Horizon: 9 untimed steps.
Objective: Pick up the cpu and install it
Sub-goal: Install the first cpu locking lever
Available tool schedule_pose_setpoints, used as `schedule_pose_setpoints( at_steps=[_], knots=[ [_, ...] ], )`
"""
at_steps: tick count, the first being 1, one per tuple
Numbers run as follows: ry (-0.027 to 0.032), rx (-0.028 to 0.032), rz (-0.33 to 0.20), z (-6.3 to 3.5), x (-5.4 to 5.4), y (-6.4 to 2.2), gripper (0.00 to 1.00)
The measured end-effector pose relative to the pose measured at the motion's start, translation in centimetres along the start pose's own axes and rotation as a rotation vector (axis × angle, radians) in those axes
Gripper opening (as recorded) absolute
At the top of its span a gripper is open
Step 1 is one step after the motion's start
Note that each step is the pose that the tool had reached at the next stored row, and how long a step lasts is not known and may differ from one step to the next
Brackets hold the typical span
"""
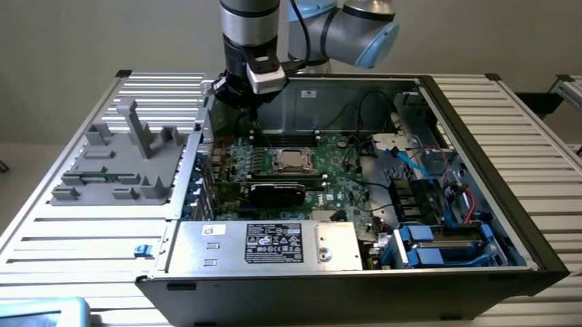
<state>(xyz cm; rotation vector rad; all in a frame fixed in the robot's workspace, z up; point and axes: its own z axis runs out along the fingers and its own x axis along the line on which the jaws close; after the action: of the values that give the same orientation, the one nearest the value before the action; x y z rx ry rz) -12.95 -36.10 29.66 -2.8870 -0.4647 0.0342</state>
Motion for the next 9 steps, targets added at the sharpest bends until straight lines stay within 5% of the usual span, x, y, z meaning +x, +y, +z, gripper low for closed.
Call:
schedule_pose_setpoints(
  at_steps=[9],
  knots=[
    [0.001,0.0001,0.007,1.59,0.0,0.35,0.11]
  ],
)
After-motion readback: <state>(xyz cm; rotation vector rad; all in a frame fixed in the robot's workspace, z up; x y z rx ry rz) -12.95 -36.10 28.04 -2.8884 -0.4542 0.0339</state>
